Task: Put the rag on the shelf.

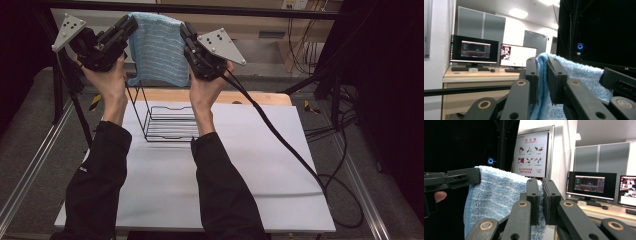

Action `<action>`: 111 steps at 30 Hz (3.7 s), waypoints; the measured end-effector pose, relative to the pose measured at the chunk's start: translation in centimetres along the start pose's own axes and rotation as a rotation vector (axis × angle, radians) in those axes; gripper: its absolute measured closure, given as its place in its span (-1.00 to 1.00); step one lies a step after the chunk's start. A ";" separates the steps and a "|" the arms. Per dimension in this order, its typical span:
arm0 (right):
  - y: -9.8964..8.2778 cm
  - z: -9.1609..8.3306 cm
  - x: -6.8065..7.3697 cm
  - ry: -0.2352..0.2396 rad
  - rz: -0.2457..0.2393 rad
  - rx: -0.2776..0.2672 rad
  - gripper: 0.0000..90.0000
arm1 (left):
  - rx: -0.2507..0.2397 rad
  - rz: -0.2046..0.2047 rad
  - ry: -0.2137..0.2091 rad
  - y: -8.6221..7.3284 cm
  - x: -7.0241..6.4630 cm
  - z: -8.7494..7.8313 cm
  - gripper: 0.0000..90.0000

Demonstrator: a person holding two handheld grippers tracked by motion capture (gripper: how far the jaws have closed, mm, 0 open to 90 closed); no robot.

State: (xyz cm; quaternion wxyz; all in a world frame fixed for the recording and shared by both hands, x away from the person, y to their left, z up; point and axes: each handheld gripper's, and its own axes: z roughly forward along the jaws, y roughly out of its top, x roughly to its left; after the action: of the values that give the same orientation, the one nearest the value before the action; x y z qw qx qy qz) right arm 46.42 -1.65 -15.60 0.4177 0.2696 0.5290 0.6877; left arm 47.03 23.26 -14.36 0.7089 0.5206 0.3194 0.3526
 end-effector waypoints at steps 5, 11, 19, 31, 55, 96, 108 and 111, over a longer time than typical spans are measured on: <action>0.1 0.5 -0.5 -0.007 0.007 0.007 0.89 | 0.007 -0.023 -0.029 -0.4 0.8 0.8 0.76; -1.0 1.3 -0.9 -0.013 -0.020 0.046 0.88 | 0.049 -0.013 -0.025 -2.1 1.8 1.5 0.76; -2.9 2.2 -1.4 0.002 -0.033 0.106 0.88 | 0.089 -0.005 -0.006 -4.2 2.7 1.2 0.76; -4.2 2.7 -1.4 0.054 -0.037 0.156 0.88 | 0.112 0.012 0.018 -5.5 3.6 -0.2 0.76; -6.1 1.9 -1.6 0.100 -0.014 0.249 0.87 | 0.195 0.036 -0.002 -7.4 4.0 -1.4 0.75; -7.5 -3.5 -1.0 0.287 0.091 0.384 0.86 | 0.336 -0.028 -0.049 -9.4 1.6 -7.2 0.72; -8.4 -4.0 -1.1 0.328 0.102 0.411 0.87 | 0.373 -0.052 0.007 -7.3 1.3 -7.8 0.67; -8.6 -4.1 -1.1 0.335 0.100 0.414 0.87 | 0.367 -0.037 0.021 -5.9 1.1 -7.5 0.71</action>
State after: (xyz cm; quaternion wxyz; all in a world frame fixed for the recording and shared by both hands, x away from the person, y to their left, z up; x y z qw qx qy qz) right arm 46.13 -3.86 -24.87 0.2259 0.2576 0.7061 0.6197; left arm 42.50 26.77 -22.00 0.6051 0.6314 0.3954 0.2807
